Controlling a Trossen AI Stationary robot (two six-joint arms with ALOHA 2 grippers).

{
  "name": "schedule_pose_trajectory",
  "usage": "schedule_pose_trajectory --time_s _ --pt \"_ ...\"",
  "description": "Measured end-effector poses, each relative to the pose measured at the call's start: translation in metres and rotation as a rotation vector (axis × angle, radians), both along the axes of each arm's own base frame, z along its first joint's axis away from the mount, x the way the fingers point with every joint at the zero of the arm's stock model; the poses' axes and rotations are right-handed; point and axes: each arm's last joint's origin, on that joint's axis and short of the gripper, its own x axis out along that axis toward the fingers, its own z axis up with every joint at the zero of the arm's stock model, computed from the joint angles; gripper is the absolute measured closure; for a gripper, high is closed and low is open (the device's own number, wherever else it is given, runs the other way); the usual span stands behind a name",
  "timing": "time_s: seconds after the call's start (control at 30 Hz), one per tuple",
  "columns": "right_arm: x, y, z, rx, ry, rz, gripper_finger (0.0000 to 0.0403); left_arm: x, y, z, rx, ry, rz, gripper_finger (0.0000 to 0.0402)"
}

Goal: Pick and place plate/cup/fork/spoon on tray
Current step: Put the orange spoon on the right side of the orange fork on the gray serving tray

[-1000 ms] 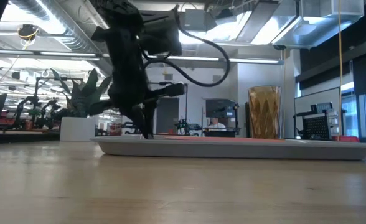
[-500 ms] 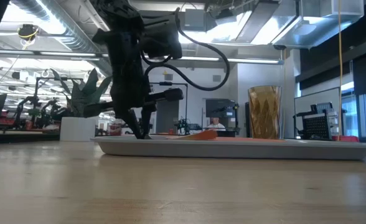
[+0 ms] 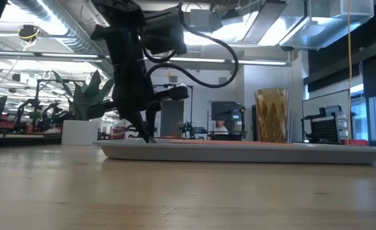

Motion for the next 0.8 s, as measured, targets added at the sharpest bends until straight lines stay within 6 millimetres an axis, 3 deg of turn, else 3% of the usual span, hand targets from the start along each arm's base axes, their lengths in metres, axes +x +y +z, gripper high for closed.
schedule_pose_trajectory --time_s 0.47,0.6,0.8 --pt "-0.0001 -0.0002 0.0001 0.0 -0.001 -0.001 0.0361 -0.0002 -0.0017 0.0 -0.039 -0.016 0.029 0.0396" --pt "-0.0001 -0.0002 0.0001 0.0 -0.001 -0.001 0.0361 -0.0003 -0.0008 -0.0006 -0.132 -0.047 0.108 0.0388" --pt "-0.0002 -0.0002 0.0003 0.0 -0.001 -0.001 0.0361 -0.0002 -0.0003 -0.0004 -0.131 -0.063 0.148 0.0376"
